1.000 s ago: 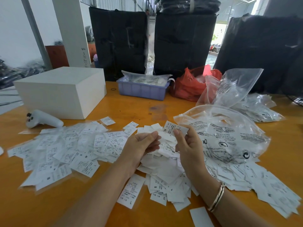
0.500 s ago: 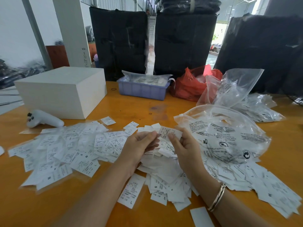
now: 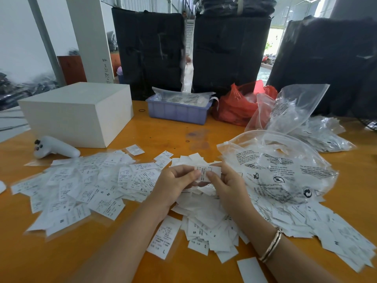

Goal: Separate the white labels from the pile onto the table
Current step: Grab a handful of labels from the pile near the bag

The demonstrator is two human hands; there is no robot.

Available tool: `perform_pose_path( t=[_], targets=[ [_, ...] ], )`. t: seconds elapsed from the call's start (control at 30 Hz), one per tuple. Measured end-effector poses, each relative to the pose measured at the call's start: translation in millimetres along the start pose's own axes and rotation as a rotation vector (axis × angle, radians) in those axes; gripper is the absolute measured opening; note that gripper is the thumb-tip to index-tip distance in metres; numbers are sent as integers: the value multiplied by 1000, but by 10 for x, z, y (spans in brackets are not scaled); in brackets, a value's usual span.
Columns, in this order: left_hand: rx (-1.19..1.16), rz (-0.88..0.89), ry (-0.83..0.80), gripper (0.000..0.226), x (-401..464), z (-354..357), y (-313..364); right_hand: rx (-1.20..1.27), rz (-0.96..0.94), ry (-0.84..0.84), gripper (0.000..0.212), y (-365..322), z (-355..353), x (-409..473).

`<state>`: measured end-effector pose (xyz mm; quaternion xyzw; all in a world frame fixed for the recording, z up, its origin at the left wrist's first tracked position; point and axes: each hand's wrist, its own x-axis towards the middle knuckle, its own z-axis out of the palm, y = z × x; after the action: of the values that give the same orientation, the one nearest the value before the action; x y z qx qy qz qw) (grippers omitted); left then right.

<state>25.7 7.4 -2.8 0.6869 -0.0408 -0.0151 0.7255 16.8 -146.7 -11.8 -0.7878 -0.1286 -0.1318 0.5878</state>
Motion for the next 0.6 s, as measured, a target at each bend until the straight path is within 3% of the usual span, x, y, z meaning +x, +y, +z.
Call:
perform_pose_path(
  t=[0.1, 0.3, 0.43, 0.6],
  targets=[
    [35, 9, -3, 4, 0, 6, -12, 1, -3, -16, 6, -16, 2, -5],
    [-145, 18, 22, 25, 3, -33, 10, 176, -26, 184, 10, -41, -56, -14],
    [-185, 56, 9, 35, 24, -41, 1, 216, -38, 213, 10, -66, -47, -23],
    [-182, 68, -6, 21, 41, -37, -29, 209, 14, 154, 9, -65, -15, -18]
  ],
)
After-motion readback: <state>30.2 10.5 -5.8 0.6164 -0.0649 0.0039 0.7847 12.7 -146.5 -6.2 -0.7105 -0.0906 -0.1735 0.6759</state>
